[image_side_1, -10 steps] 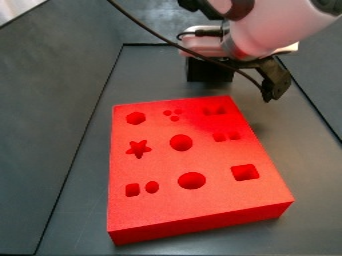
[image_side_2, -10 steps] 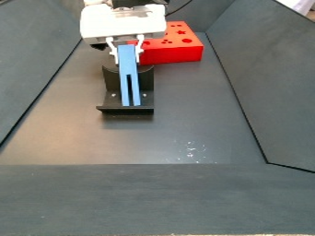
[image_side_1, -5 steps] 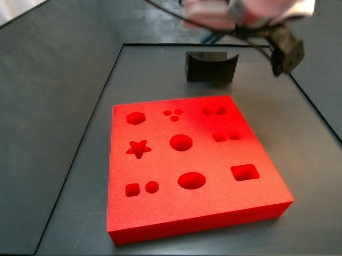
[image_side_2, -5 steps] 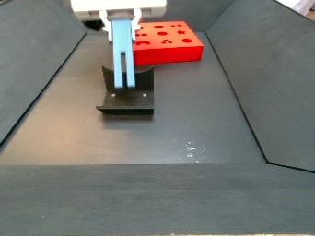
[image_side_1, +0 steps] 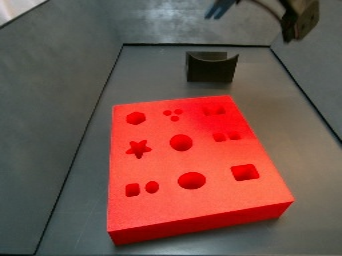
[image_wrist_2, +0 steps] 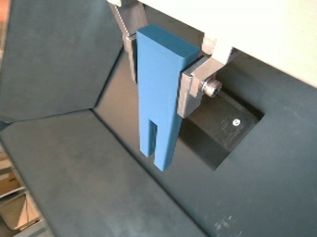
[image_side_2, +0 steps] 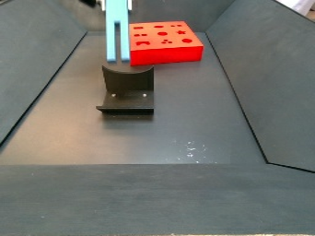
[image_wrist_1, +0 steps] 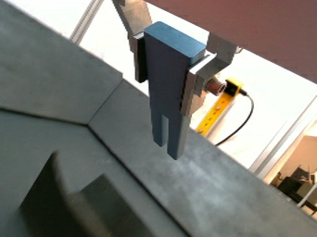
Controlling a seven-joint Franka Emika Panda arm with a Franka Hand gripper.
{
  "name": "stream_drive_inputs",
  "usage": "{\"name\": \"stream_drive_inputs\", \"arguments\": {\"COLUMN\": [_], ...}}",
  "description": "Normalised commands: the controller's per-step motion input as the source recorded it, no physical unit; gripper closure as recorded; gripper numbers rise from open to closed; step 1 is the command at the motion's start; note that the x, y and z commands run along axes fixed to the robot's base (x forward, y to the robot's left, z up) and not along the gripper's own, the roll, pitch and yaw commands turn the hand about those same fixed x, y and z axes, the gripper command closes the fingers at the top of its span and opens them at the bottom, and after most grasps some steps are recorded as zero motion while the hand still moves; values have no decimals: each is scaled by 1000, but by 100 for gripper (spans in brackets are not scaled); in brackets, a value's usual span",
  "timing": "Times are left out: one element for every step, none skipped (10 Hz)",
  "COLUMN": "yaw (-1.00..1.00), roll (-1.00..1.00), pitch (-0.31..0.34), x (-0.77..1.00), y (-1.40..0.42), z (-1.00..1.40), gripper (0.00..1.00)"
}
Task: Pick up the double-square object. Move up. Place the double-square object on the fixture. Regrasp the double-square object. Move to above the board. Insert the double-square object.
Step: Move to above the board.
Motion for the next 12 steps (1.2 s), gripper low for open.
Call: {"name": "stream_drive_inputs", "arguments": {"yaw": [17,34,53,66,74,84,87,-60,-59,-61,-65,-70], "roll": [-46,-52,-52,-51,-52,-47,-44,-1000,-1000,-1000,-1000,-1000], "pitch": [111,114,111,109,109,112,115,-17,-18,-36,-44,-44], "x": [-21,-22,-19,-10,-3,15,19,-552,-551,-582,-603,-611], "y": [49,41,32,18,9,-7,-10,-1000,-1000,-1000,-1000,-1000], "z": [1000,1000,1000,874,756,463,345,208,184,216,202,205], "gripper": [100,100,100,100,100,100,100,100,100,100,100,100]}}
